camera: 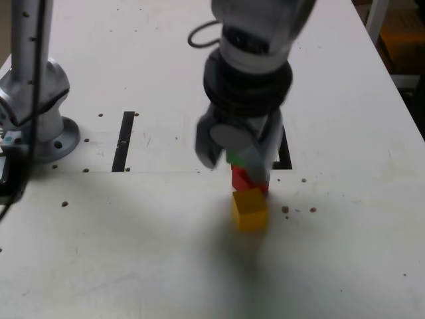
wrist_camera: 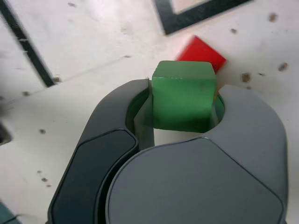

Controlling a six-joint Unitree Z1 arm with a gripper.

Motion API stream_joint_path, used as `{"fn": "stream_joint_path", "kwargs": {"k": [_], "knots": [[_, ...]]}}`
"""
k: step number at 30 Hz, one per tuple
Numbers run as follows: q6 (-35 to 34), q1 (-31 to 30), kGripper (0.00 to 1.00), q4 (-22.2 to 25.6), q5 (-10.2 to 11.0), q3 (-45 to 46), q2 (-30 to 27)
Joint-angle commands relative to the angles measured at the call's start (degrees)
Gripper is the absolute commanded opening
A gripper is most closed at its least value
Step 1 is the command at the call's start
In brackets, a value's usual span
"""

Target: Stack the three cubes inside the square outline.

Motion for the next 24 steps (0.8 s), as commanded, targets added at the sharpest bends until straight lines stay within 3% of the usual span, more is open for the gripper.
{"fn": "stream_joint_path", "kwargs": {"k": [1, 6, 12, 24], "knots": [[-0.49, -0.1, 0.4, 0.95, 0.25, 0.59, -1.09], [-2.96, -0.1, 0.4, 2.97, -1.3, 4.34, -2.53], [-6.09, -0.1, 0.41, 2.65, -5.96, 11.19, -3.29], [-6.89, -0.25, 0.41, -4.39, -15.19, 18.79, -3.29]]}}
